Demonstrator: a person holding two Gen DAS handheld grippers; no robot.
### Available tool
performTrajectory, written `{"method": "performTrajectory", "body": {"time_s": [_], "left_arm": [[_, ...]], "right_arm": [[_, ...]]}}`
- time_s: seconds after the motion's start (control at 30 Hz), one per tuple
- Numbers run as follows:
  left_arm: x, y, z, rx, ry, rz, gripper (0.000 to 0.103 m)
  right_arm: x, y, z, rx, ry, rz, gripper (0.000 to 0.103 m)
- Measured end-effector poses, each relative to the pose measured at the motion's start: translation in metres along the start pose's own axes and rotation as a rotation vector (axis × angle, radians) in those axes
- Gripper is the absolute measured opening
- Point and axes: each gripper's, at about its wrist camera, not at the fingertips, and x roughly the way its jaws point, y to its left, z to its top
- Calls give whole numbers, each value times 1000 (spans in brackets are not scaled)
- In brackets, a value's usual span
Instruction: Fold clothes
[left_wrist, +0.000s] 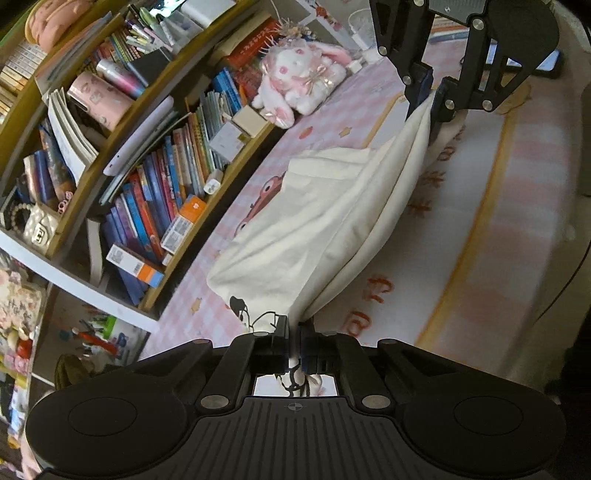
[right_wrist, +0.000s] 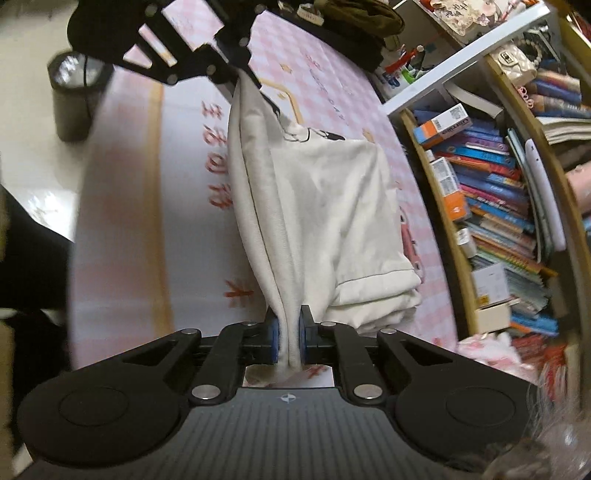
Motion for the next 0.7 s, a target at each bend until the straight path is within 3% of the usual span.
{"method": "performTrajectory", "body": {"time_s": [0.2, 0.33, 0.53, 0.7], "left_arm": [[-21, -5, 2, 7, -6, -17, 6], [-30, 16, 13, -18, -39, 10, 6], [-21, 57, 34, -71, -113, 100, 6], [11, 81, 42, -102, -139, 140, 7]], "right_arm": [[-20, 15, -2, 62, 8, 79, 9], [-35, 9, -1, 94, -8, 82, 8], [-52, -35, 12, 121, -70, -81, 8], [-37, -66, 21, 120, -69, -184, 8]]}}
